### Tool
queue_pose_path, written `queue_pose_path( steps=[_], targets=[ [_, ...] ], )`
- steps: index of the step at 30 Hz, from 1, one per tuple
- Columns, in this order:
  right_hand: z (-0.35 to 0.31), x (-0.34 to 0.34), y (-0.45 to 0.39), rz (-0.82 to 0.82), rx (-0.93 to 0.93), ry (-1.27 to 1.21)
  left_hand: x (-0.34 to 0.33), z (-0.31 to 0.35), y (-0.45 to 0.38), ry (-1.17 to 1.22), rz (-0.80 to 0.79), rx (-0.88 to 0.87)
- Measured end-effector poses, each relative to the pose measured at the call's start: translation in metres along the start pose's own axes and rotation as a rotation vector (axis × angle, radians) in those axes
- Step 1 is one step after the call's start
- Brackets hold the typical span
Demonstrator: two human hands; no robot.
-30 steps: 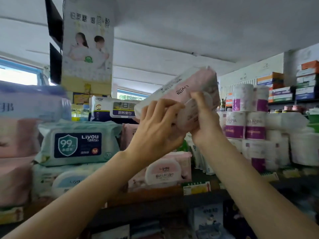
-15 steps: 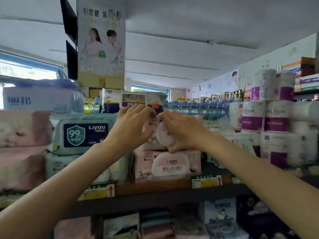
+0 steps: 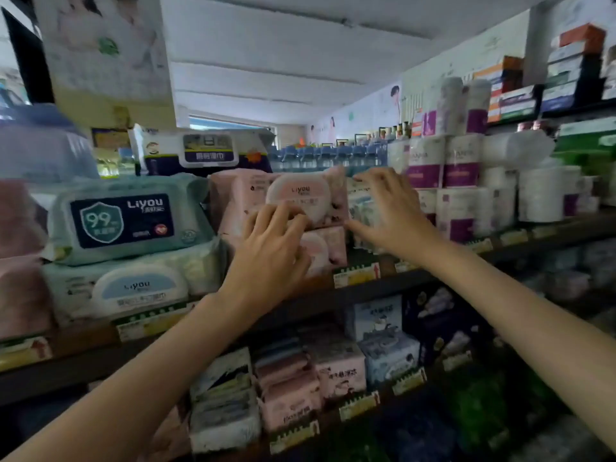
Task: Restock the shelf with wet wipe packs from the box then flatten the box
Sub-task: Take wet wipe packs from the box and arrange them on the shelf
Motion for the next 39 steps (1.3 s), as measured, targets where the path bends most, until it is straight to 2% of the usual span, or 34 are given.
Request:
queue_pose_path(
  steps=[2,6,9,11,13,15,17,19,22,24,28,29,31,35,37,39],
  targets=[
    [0.030,0.015,0.044,-0.005,-0.164,0.052,-0.016,0.044,0.009,0.115,-0.063,-0.052],
    [0.097,0.045,0.176,-0.281,-0.593,0.245,-0.034,0.172,0.030,0.390,-0.222,-0.233],
    [0.138,0.087,0.304,-0.444,-0.929,0.111,-0.025,0.284,0.048,0.589,-0.291,-0.430],
    [0.151,0.124,0.393,-0.480,-1.122,0.084,-0.013,0.359,0.068,0.673,-0.334,-0.583],
    [0.160,0.163,0.487,-0.456,-1.358,0.076,0.002,0.430,0.096,0.741,-0.349,-0.728],
    [0.167,0.202,0.590,-0.334,-1.647,0.005,0.019,0.500,0.131,0.771,-0.356,-0.902],
    [0.161,0.239,0.674,-0.120,-1.875,-0.158,0.032,0.565,0.165,0.789,-0.358,-1.042],
    [0.153,0.264,0.746,-0.018,-1.978,-0.185,0.047,0.629,0.193,0.844,-0.380,-1.141],
    [0.137,0.292,0.830,0.139,-2.101,-0.095,0.065,0.724,0.231,0.896,-0.474,-1.237],
    [0.133,0.290,0.892,0.148,-2.194,-0.213,0.074,0.781,0.260,0.909,-0.571,-1.301],
    [0.136,0.284,1.008,0.136,-2.366,-0.112,0.090,0.865,0.321,0.857,-0.678,-1.469],
    [0.139,0.279,1.029,0.075,-2.356,-0.084,0.089,0.881,0.336,0.842,-0.700,-1.501],
    [0.149,0.257,1.074,-0.008,-2.377,-0.084,0.080,0.912,0.359,0.862,-0.740,-1.478],
    [0.188,0.222,1.142,0.254,-2.424,-0.190,0.055,0.964,0.387,0.973,-0.873,-1.278],
    [0.210,0.209,1.171,0.314,-2.435,-0.162,0.053,0.985,0.400,1.067,-0.870,-1.274],
    [0.226,0.193,1.199,0.372,-2.470,-0.128,0.051,1.001,0.417,1.124,-0.943,-1.282]
  ],
)
Point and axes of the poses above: each hand's wrist, its own y-axis away from the middle knuckle, its own x-axis out of the back of the hand, z = x × y, the point moved 7 cm from there along -y, towards the middle knuckle, and after that the axes turned 14 degrees about -y, right-handed, at the moved point
